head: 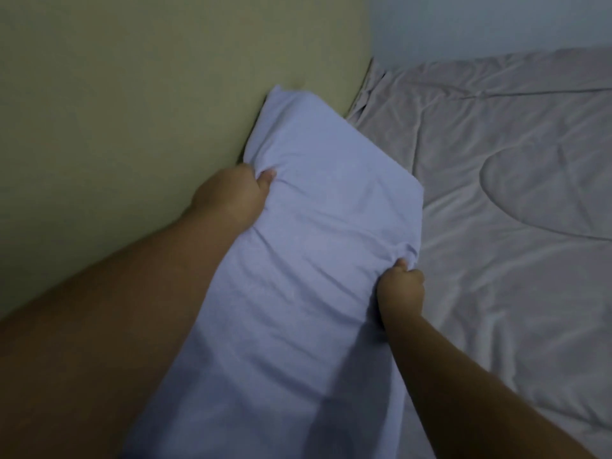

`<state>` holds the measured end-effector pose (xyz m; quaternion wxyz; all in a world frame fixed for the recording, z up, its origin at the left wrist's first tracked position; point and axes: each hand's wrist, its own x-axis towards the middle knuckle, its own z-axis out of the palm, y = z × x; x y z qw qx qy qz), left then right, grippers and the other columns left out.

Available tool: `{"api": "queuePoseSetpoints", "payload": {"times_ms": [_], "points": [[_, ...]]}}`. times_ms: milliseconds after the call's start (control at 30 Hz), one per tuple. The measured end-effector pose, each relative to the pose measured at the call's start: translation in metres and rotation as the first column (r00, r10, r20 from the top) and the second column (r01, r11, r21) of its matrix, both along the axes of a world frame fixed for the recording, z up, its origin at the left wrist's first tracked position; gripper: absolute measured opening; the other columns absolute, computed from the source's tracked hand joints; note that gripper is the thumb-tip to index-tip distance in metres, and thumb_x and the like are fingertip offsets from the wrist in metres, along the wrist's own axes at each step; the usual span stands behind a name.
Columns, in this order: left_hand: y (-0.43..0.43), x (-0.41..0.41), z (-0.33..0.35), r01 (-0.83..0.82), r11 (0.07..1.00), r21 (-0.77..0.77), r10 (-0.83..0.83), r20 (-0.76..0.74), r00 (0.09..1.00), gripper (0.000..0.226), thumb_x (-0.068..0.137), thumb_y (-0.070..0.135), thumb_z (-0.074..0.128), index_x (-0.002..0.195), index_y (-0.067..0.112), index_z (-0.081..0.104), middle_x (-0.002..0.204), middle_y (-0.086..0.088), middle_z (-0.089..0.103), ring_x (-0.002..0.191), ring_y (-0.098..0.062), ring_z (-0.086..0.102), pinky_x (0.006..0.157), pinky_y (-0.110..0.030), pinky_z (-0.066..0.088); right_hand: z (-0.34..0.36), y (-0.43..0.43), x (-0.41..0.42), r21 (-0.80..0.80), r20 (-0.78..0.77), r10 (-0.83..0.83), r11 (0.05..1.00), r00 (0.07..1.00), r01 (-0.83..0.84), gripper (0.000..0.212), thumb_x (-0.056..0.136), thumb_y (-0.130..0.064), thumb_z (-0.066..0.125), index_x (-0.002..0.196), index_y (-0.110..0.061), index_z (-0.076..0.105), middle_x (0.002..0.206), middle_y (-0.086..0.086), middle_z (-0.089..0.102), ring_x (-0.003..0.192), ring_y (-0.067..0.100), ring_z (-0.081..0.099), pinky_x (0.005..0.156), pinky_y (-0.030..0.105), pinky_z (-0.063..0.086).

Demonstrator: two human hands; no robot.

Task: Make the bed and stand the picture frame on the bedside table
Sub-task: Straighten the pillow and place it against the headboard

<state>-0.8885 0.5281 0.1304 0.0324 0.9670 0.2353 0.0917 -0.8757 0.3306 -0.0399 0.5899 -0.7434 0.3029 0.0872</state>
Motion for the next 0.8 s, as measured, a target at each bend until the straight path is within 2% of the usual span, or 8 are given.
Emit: {"api": "queuePoseSetpoints", "payload": {"times_ms": [133,333,400,467,567,633,733,800], "points": [[0.012,0.023,0.005,0.084,0.993,0.085,-0.086,0.022,0.996,0.063,0.096,0.054,0.027,0.121,0.003,0.053,0.126,-0.023,0.056,0.110,-0.038,0.056,0.085,-0.038,0.044,-0.040,0.035,0.024,-0.030,0.043,-0.012,0.999,0.999,0.013,0.088,0.079,-0.069,0.017,0.138,-0.007,0.038,0.140,0.022,0.046,0.131,0.038,0.041,0.112,0.048,0.028],[0.008,0.034,-0.030,0.018,0.998,0.058,-0.018,0.005,1.000,0.061,0.095,0.052,0.034,0.126,0.001,0.045,0.127,-0.024,0.055,0.111,-0.039,0.055,0.086,-0.041,0.044,-0.055,0.025,0.013,-0.064,0.000,0.080,0.995,0.997,-0.080,0.048,0.099,-0.033,0.034,0.133,0.002,0.040,0.134,0.027,0.048,0.123,0.042,0.044,0.103,0.042,0.033],[0.002,0.036,-0.029,0.016,0.977,0.214,-0.018,0.009,1.000,0.062,0.094,0.049,0.039,0.134,0.002,0.034,0.133,-0.025,0.047,0.118,-0.041,0.049,0.092,-0.044,0.041,-0.048,0.028,0.016,-0.301,0.003,0.065,0.952,0.998,-0.061,0.049,0.097,-0.035,0.037,0.131,0.000,0.042,0.133,0.026,0.047,0.123,0.041,0.042,0.103,0.045,0.032],[-0.013,0.042,-0.029,0.165,0.878,0.449,-0.164,-0.042,0.986,0.065,0.094,0.048,0.037,0.145,0.010,0.021,0.148,-0.021,0.029,0.132,-0.039,0.033,0.106,-0.047,0.029,-0.028,0.039,0.020,-0.421,0.170,0.116,0.906,0.979,-0.034,0.053,0.094,-0.037,0.036,0.135,-0.003,0.041,0.139,0.021,0.043,0.128,0.037,0.038,0.106,0.043,0.029],[-0.041,0.049,-0.049,0.488,0.703,0.517,-0.364,-0.328,0.872,0.059,0.098,0.043,0.020,0.151,0.025,-0.001,0.161,-0.002,-0.005,0.148,-0.028,0.000,0.118,-0.052,0.000,0.009,0.072,0.026,-0.400,0.505,0.341,0.906,0.793,-0.135,0.056,0.096,-0.036,0.031,0.143,-0.006,0.034,0.151,0.015,0.034,0.141,0.029,0.027,0.116,0.036,0.016],[-0.040,0.047,-0.066,0.564,0.676,0.473,-0.360,-0.456,0.814,0.057,0.099,0.043,0.018,0.151,0.026,0.002,0.161,0.002,-0.007,0.149,-0.023,-0.003,0.117,-0.050,-0.006,0.008,0.088,0.024,-0.427,0.506,0.529,0.840,0.681,-0.336,0.055,0.099,-0.035,0.022,0.147,-0.009,0.023,0.156,0.010,0.022,0.145,0.025,0.015,0.119,0.035,0.009],[-0.017,0.041,-0.070,0.478,0.729,0.490,-0.264,-0.443,0.857,0.057,0.099,0.045,0.016,0.152,0.025,0.007,0.161,0.003,-0.002,0.149,-0.020,-0.002,0.118,-0.047,-0.008,-0.036,0.063,0.020,-0.503,0.248,0.539,0.782,0.805,-0.369,0.053,0.101,-0.034,0.019,0.146,-0.005,0.026,0.154,0.016,0.024,0.141,0.035,0.022,0.116,0.046,0.016],[-0.015,0.040,-0.067,0.411,0.746,0.524,-0.231,-0.375,0.898,0.058,0.099,0.045,0.015,0.151,0.022,0.003,0.161,0.001,-0.005,0.149,-0.021,-0.005,0.118,-0.046,-0.008,-0.056,0.034,0.016,-0.466,0.105,0.315,0.854,0.943,-0.233,0.055,0.100,-0.033,0.021,0.140,0.004,0.032,0.147,0.024,0.033,0.134,0.038,0.030,0.111,0.049,0.024]]}}
